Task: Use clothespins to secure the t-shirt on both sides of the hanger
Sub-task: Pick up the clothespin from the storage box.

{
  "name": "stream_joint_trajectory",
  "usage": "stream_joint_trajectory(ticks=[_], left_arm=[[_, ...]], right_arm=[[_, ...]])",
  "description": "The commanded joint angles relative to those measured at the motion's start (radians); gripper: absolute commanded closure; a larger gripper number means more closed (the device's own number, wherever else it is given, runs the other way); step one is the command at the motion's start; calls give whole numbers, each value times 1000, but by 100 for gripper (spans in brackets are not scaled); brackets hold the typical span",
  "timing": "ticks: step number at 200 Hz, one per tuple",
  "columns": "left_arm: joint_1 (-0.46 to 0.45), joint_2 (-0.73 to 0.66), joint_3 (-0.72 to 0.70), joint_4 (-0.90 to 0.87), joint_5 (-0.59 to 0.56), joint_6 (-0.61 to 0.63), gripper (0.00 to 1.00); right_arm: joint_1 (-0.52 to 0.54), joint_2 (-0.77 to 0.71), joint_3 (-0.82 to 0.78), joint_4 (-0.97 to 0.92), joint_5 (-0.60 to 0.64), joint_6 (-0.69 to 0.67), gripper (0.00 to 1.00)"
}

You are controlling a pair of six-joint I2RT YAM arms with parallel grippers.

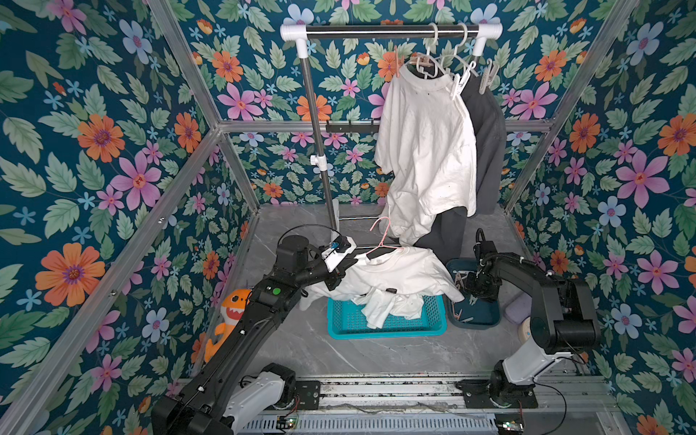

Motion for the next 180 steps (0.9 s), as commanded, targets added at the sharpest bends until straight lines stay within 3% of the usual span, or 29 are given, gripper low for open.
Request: stream_joint_trajectory(ticks=[1,57,84,162,180], left_arm=[[1,-4,5,35,2,2,100],[0,-1,5,35,-4,4,100],[1,5,7,38,-1,2,100],[1,2,10,37,2,1,100],[0,0,9,40,3,1,100]], right_arm=[[1,8,-2,-14,-9,8,47],[1,8,-18,-5,-15,-12,55],[1,-12,-35,-9,-41,-20,68],[46,-101,-58,-103,-70,-3,64],[47,-111,-75,-96,-31,28,57]])
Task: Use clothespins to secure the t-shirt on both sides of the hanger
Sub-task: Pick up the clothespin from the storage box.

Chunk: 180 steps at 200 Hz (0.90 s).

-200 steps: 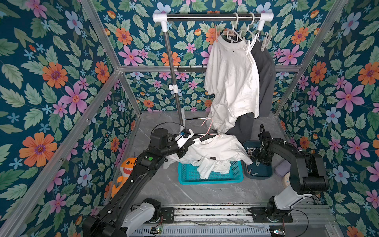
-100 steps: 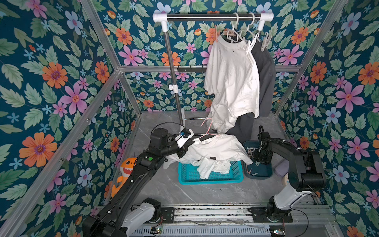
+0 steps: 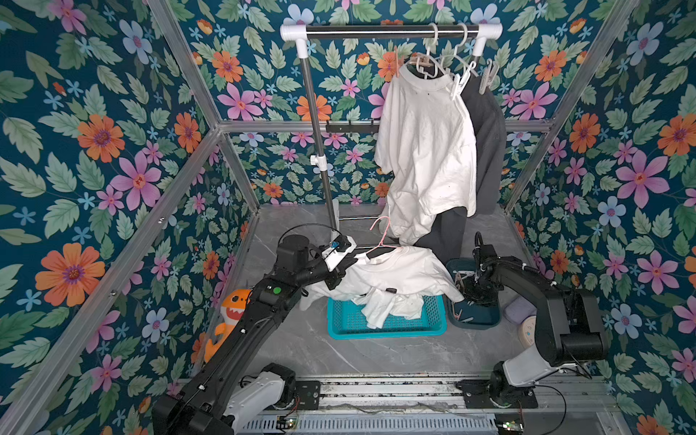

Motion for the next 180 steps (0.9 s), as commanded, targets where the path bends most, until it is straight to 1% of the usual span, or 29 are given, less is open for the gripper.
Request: stream_joint_trajectory(ticks=[1,11,16,45,94,111,115,180], left_arm=[[1,-5,5,38,10,0,100],[0,-4,5,38,11,1,100],[0,-4,5,37,11,0,100],[1,-5,5,32,12,6,100],[1,-8,1,35,16,-2,100],[1,-10,1,35,17,-2,100],[1,-10,0,35,17,-2,100],[0,-7,-3,38,16,-4,100]], right_arm=[[5,-9,-16,-38,36,37,56],[5,-23,-25,-28,60,50,46],[3,-30,-28,-21,68,54,43],[-33,-24,-6,-9,61,60,38],[-41,51,45,33,53,97,38],[-42,72,65,39,61,104,41],[-41,108,66,43,63,106,41],[-41,143,92,69,72,122,46]])
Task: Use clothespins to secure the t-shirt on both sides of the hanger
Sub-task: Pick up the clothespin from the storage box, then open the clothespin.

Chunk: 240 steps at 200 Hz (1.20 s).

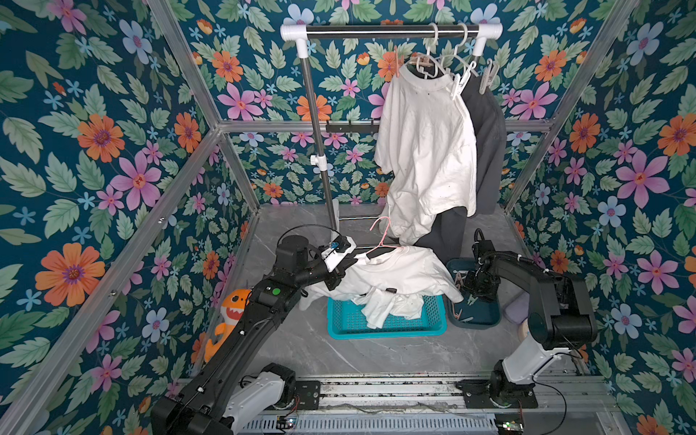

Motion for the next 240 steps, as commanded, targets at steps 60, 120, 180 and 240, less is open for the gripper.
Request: stream_joint_trajectory(ticks=[60,120,180,240], left_arm=[[1,1,-2,42,14,-4,100],[0,-2,-5,44,9,-4,100],[1,3,1,46,13,-7,100],[1,3,2,49,18,-10,100]], right_arm=[[-1,10,-8,27,15,32,54],[-1,-8,-36,15,12,-16,71],[0,-57,-71,2,-40,-52,80],[3,-125,-92,-30,-50,-74,77]])
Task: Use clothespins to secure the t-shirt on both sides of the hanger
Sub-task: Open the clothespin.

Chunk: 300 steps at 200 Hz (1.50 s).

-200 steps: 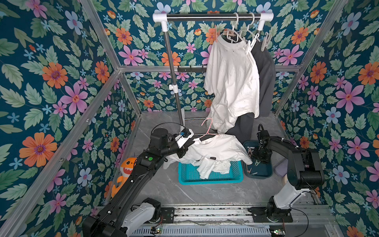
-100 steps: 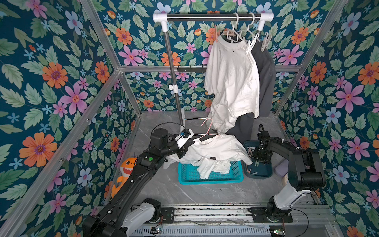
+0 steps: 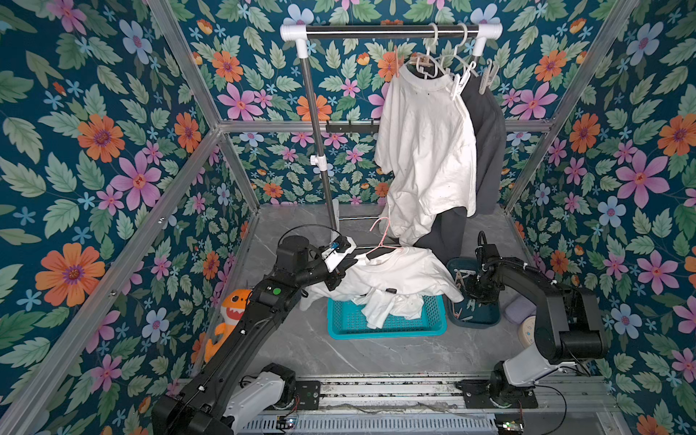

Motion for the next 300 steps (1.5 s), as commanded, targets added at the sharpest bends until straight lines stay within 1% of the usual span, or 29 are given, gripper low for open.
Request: stream_joint_trajectory(ticks=[1,42,69,110,133,148,165,207,241,272,300], left_arm=[[0,-1,7,48,17,-7,100],[1,-9,3,47,11,-5,100],[1,-10,4,47,9,-5,100],[1,2,5,53,21,-11,100],[1,3,8,49,21,-13,100],[1,-2,8,57,23,-20,100],[0,2,8,67,39,-29,100],[-2,21,18,67,66,-30,100],[-2,22,29,53,88,-9,100],[-2,28,45,43,93,-9,100],[-2,28,38,57,107,-4,100]], right_arm=[[0,0,0,-34,-2,-10,77],[4,21,1,-34,-38,-14,77],[13,14,3,-36,-47,-13,86],[24,-31,3,-43,-29,-16,87],[23,-43,16,-58,-19,-21,89],[23,-66,20,-68,-5,-28,90],[25,-107,25,-82,20,-30,94],[23,-265,30,-84,41,-54,100],[25,-390,32,-13,-6,-121,100],[32,-486,46,67,-97,-151,100],[49,-535,68,141,-189,-176,100]])
